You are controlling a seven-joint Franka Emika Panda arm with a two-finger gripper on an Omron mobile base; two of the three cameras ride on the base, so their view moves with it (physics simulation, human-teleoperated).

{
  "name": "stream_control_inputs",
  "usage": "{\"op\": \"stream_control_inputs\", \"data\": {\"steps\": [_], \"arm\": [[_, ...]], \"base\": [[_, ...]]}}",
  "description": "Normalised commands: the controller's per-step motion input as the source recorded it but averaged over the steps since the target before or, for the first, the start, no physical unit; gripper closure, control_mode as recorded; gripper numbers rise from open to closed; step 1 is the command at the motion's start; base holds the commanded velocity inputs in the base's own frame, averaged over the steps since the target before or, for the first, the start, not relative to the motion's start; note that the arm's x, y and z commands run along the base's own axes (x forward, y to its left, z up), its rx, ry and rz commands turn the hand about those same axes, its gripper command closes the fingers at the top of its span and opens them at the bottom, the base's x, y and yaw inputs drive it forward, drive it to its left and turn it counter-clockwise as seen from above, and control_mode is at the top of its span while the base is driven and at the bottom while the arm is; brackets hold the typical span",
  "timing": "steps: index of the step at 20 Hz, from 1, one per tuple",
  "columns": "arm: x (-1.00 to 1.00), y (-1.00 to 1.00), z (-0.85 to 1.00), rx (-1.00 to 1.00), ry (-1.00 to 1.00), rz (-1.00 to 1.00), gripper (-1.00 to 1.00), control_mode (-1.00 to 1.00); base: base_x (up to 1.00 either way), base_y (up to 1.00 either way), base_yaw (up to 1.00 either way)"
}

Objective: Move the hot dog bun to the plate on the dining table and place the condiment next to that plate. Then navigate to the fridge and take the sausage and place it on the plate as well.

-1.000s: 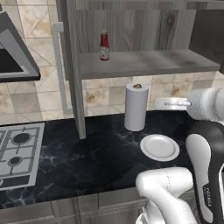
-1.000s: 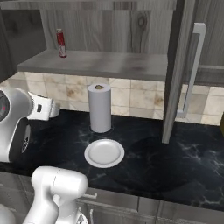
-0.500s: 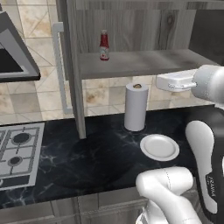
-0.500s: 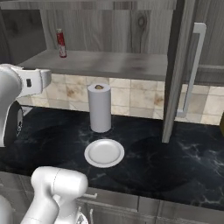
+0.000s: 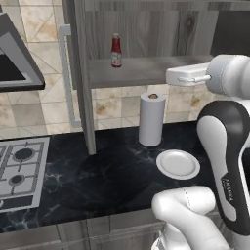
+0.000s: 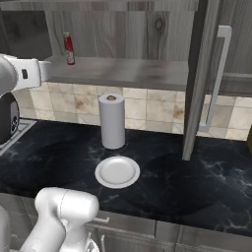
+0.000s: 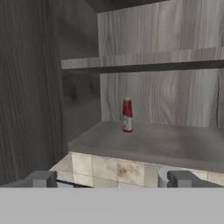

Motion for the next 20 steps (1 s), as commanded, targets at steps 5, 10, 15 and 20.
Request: {"op": "stream_control_inputs", "data": {"steps": [5, 10, 15, 20], "arm": [[0.27, -0.01, 0.0, 0.0, 0.0, 0.0, -1.0, -1.0], [0.2, -0.01, 0.0, 0.0, 0.0, 0.0, -1.0, -1.0], [0.31, -0.01, 0.0, 0.01, 0.0, 0.0, -1.0, -1.0], [0.52, 0.0, 0.0, 0.0, 0.0, 0.0, -1.0, -1.0]], "base": [[0.0, 0.0, 0.0], [0.0, 0.0, 0.0], [0.0, 0.0, 0.0], [0.0, 0.0, 0.0]]}}
